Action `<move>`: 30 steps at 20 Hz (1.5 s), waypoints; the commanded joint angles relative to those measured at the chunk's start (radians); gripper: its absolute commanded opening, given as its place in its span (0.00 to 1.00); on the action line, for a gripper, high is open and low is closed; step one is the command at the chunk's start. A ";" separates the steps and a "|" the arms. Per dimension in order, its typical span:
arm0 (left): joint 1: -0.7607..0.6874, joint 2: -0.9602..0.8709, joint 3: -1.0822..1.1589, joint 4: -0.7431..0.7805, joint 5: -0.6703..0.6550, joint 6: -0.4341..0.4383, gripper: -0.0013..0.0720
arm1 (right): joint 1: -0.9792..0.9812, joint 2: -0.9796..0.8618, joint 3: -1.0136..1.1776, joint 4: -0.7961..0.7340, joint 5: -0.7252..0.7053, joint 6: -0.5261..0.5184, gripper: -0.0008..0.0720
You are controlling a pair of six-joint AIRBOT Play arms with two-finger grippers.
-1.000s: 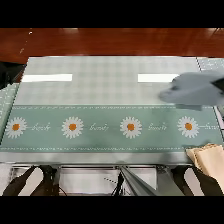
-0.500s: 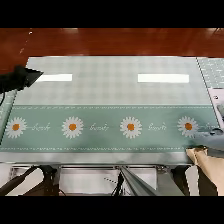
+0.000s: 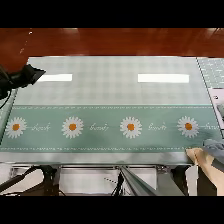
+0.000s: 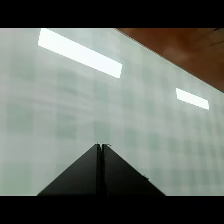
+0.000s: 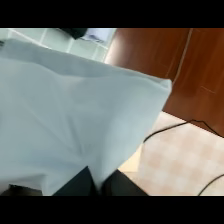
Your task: Fold the shirts.
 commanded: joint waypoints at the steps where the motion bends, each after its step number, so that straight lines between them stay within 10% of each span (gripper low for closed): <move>1: -0.002 -0.004 0.033 0.001 0.031 0.068 0.05 | -0.002 0.003 0.001 -0.121 0.005 -0.024 0.42; 9: -0.002 -0.004 0.199 0.001 -0.047 0.124 0.15 | -0.001 0.002 0.002 -0.106 -0.161 -0.009 0.53; 12: -0.019 -0.002 0.296 -0.021 -0.184 0.150 0.93 | 0.005 0.000 0.002 0.282 -0.363 -0.030 0.54; 15: -0.121 0.018 0.364 0.084 -0.221 0.121 0.92 | 0.079 -0.031 0.002 0.756 -0.534 -0.073 0.67; 17: -0.243 0.031 0.394 0.350 -0.195 -0.079 0.91 | 0.203 -0.087 0.002 0.895 -0.542 -0.077 0.67; 21: -0.536 0.025 0.416 1.083 -0.216 -0.593 0.92 | 0.536 -0.233 0.002 0.664 -0.533 -0.069 0.84; 30: -0.692 -0.061 0.416 1.188 -0.364 -0.686 1.00 | 0.850 -0.486 0.002 0.408 -0.396 -0.070 0.84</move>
